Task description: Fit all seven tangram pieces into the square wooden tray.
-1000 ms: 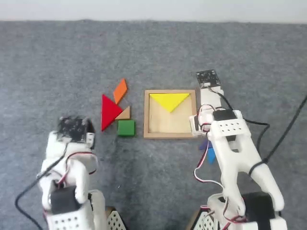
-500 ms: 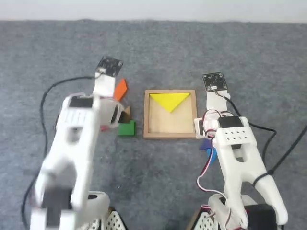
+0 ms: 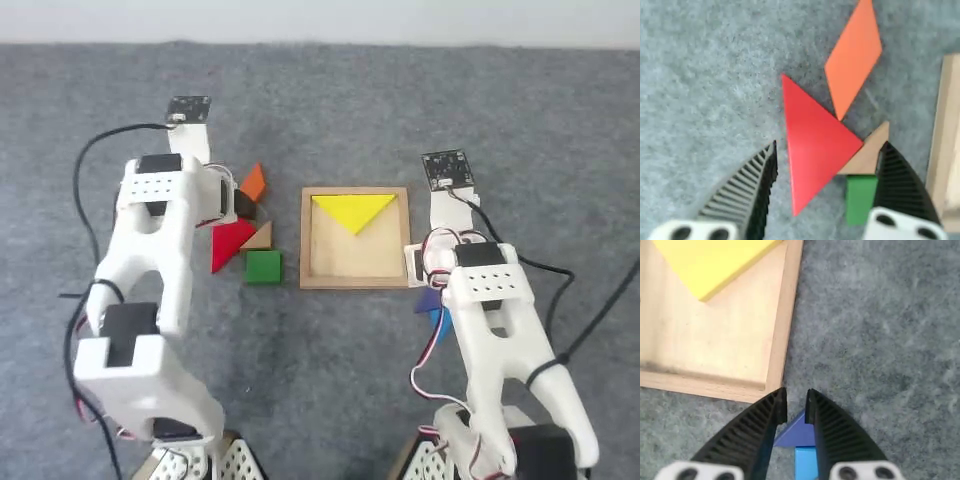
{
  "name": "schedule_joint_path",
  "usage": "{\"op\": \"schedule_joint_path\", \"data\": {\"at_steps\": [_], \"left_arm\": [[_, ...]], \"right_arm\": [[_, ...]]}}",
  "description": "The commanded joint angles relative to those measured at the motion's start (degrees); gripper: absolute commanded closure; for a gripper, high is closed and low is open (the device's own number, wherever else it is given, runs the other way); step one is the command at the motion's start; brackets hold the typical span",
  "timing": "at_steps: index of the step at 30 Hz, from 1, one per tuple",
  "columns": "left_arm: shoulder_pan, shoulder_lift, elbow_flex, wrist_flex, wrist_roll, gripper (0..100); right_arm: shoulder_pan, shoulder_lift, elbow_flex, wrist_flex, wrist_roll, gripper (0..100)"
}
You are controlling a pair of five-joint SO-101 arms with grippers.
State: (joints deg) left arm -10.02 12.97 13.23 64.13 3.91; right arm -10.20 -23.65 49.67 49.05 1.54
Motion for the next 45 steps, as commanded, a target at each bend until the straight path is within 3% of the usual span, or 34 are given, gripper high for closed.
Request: {"op": "schedule_joint_path", "data": {"at_steps": [1,11,45], "left_arm": [[-0.35,2.46,-3.03,-0.97,3.87,70],[0.0,13.54,-12.79,7.03,3.25,70],[-0.35,13.45,-9.36,7.74,-1.76,75]], "right_arm": [[0.57,-2.77,-0.35,-0.92,-0.44,92.9],[-1.19,-2.86,0.53,-1.19,1.14,92.9],[-1.1,-2.77,0.88,-2.59,1.05,92.9]]}}
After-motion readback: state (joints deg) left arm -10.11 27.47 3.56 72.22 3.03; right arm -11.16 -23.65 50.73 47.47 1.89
